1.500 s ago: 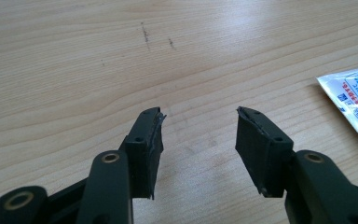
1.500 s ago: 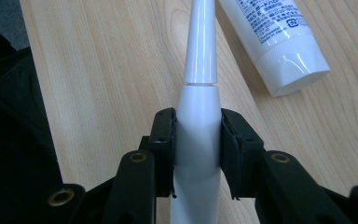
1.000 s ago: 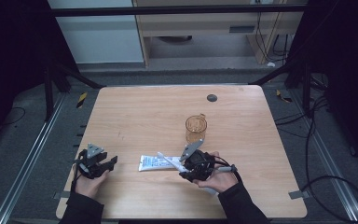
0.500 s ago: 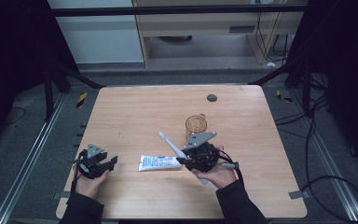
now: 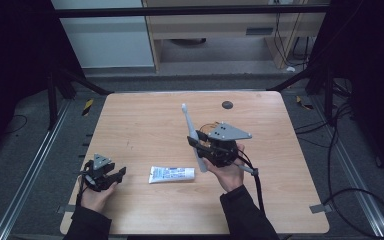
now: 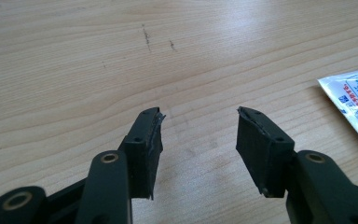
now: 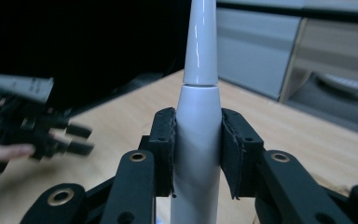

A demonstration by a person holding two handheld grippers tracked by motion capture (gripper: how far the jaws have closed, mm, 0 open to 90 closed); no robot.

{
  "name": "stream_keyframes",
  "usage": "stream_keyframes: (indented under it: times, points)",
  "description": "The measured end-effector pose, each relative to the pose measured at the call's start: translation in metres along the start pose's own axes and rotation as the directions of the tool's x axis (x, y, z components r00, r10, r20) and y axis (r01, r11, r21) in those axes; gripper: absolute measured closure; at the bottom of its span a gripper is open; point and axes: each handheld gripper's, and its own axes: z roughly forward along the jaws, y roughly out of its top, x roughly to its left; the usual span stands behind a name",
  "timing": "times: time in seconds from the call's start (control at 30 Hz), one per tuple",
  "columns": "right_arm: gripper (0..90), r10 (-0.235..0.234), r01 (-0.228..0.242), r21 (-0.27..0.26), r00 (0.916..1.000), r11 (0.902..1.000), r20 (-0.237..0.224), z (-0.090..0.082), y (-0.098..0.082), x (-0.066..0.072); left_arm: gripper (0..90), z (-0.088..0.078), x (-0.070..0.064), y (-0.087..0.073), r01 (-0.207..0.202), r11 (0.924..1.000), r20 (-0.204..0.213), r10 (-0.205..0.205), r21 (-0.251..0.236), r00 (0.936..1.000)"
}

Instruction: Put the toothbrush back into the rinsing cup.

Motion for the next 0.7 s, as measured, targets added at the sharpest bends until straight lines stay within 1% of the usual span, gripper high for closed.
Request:
stream_keyframes:
  times: [0.03,0.07,0.1,0.13,0.2,0.23,0.27,0.3,0.33,0.37,0.4,0.43,0.47,0.5,0.53,0.57,0.6,0.63,0.67,0.7]
  points:
    - [67.5,0.012,-0.012,-0.019,0.9999,0.9997,0.011,0.0,0.002,-0.001,48.9,0.0,0.0,0.0,-0.001,1.0,0.001,0.001,0.0,1.0]
    - [67.5,0.012,-0.012,-0.019,0.9999,0.9997,0.011,0.0,0.002,-0.001,48.9,0.0,0.0,0.0,-0.001,1.0,0.001,0.001,0.0,1.0]
    - [67.5,0.017,-0.016,-0.04,0.9996,0.9991,0.024,0.001,0.004,-0.002,48.9,0.0,0.0,0.0,-0.001,1.0,0.001,0.001,-0.001,1.0]
    - [67.5,0.023,-0.018,-0.07,0.998,0.9974,0.059,0.002,0.008,-0.006,49.0,0.0,0.0,0.0,0.0,1.0,0.001,0.0,-0.002,1.0]
    - [67.5,0.038,-0.03,-0.101,0.9959,0.9944,0.082,0.003,0.012,-0.01,49.0,0.0,0.0,0.0,0.0,1.0,0.0,0.0,-0.003,1.0]
    - [67.5,0.038,-0.03,-0.101,0.9959,0.9944,0.082,0.003,0.012,-0.01,49.0,0.0,0.0,0.0,0.0,1.0,0.0,0.0,-0.003,1.0]
    - [67.5,0.055,-0.04,-0.135,0.9928,0.99,0.106,0.005,0.016,-0.015,48.9,0.0,0.0,0.0,-0.002,1.0,-0.001,0.002,-0.005,1.0]
    - [67.5,0.055,-0.04,-0.135,0.9928,0.99,0.106,0.005,0.016,-0.015,48.7,0.0,0.0,0.0,-0.002,1.0,-0.001,0.002,-0.005,1.0]
    - [67.5,0.07,-0.052,-0.147,0.9908,0.9877,0.116,0.005,0.018,-0.017,48.7,0.0,0.0,0.0,-0.003,1.0,-0.001,0.003,-0.007,1.0]
    - [67.5,0.077,-0.054,-0.162,0.9866,0.9854,0.143,0.006,0.022,-0.023,48.8,0.0,0.001,0.0,-0.003,1.0,-0.001,0.003,-0.008,1.0]
    - [67.5,0.077,-0.051,-0.166,0.9846,0.9848,0.157,0.007,0.024,-0.025,48.7,0.0,0.001,0.0,-0.005,0.9999,-0.003,0.005,-0.01,1.0]
    - [67.5,0.082,-0.052,-0.176,0.9824,0.9831,0.168,0.007,0.026,-0.028,48.7,0.0,0.001,0.0,-0.005,0.9999,-0.004,0.005,-0.011,1.0]
    - [67.5,0.082,-0.052,-0.176,0.9824,0.9831,0.168,0.007,0.026,-0.028,48.9,0.0,0.001,0.0,-0.005,0.9999,-0.004,0.005,-0.011,1.0]
    - [67.5,0.092,-0.056,-0.191,0.9778,0.98,0.188,0.008,0.03,-0.032,49.1,0.0,0.001,0.0,-0.003,1.0,-0.003,0.003,-0.008,1.0]
    - [67.5,0.092,-0.056,-0.191,0.9778,0.98,0.188,0.008,0.03,-0.032,49.1,0.0,0.001,0.0,-0.003,1.0,-0.003,0.003,-0.008,1.0]
    - [67.5,0.096,-0.052,-0.209,0.973,0.9766,0.21,0.008,0.033,-0.038,49.2,0.0,0.001,0.0,0.0,1.0,0.001,0.0,-0.006,1.0]
    - [67.5,0.097,-0.048,-0.216,0.97,0.9753,0.223,0.008,0.034,-0.041,49.0,0.001,0.001,0.0,0.001,1.0,0.002,-0.001,-0.005,1.0]
    - [67.5,0.097,-0.048,-0.216,0.97,0.9753,0.223,0.008,0.034,-0.041,49.0,0.001,0.001,0.0,0.001,1.0,0.002,-0.001,-0.005,1.0]
    - [67.5,0.104,-0.047,-0.229,0.9633,0.9723,0.247,0.009,0.036,-0.046,48.9,0.0,0.001,0.0,0.002,1.0,0.002,-0.002,-0.007,1.0]
    - [67.5,0.104,-0.047,-0.229,0.9633,0.9723,0.247,0.009,0.036,-0.046,48.5,0.0,0.001,0.0,0.002,1.0,0.002,-0.002,-0.007,1.0]
